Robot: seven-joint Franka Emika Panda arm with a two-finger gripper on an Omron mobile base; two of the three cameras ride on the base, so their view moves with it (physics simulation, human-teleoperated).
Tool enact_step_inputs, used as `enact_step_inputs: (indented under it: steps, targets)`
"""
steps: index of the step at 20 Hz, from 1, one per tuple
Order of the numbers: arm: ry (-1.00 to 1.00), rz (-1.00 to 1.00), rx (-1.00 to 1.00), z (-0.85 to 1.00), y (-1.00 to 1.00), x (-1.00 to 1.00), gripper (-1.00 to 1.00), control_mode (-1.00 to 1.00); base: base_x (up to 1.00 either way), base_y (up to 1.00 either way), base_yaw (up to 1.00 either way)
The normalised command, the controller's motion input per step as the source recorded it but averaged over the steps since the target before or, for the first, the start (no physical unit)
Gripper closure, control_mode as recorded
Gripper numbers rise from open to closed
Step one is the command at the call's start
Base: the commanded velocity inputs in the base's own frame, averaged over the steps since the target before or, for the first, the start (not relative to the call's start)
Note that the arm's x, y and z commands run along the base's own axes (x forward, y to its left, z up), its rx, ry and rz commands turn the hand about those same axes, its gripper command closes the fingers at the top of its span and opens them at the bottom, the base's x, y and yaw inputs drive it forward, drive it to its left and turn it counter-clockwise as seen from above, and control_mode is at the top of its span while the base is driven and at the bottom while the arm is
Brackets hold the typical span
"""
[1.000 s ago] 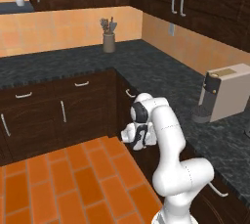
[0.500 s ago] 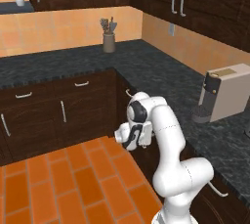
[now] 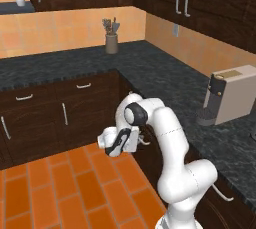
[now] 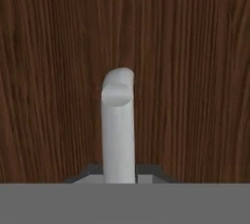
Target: Take a straw from the drawer in front and place it inside the glass cup on the dining counter.
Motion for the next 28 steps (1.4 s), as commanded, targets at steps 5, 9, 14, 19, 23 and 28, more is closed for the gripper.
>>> enact_step_inputs:
  steps: [5, 9, 14, 19, 23, 28]
  targets:
    - [0.00, 0.06, 0.18, 0.01, 1.00, -0.46, 1.00, -1.00, 0.00, 0.00, 0.00]
    - [0.00, 0.07, 0.18, 0.00, 1.00, -0.43, 1.00, -1.00, 0.00, 0.00, 0.00]
    - [0.00, 0.07, 0.18, 0.00, 1.00, -0.42, -1.00, -1.00, 0.00, 0.00, 0.00]
    - [0.01, 0.06, 0.34, 0.16, 0.69, -0.40, -1.00, -1.00, 0.00, 0.00, 0.00]
    - [0.16, 0.09, 0.77, 0.48, 0.02, -0.34, -1.00, -1.00, 0.00, 0.00, 0.00]
    - [-0.02, 0.10, 0.62, 0.97, -0.27, -0.38, -1.00, -1.00, 0.00, 0.00, 0.00]
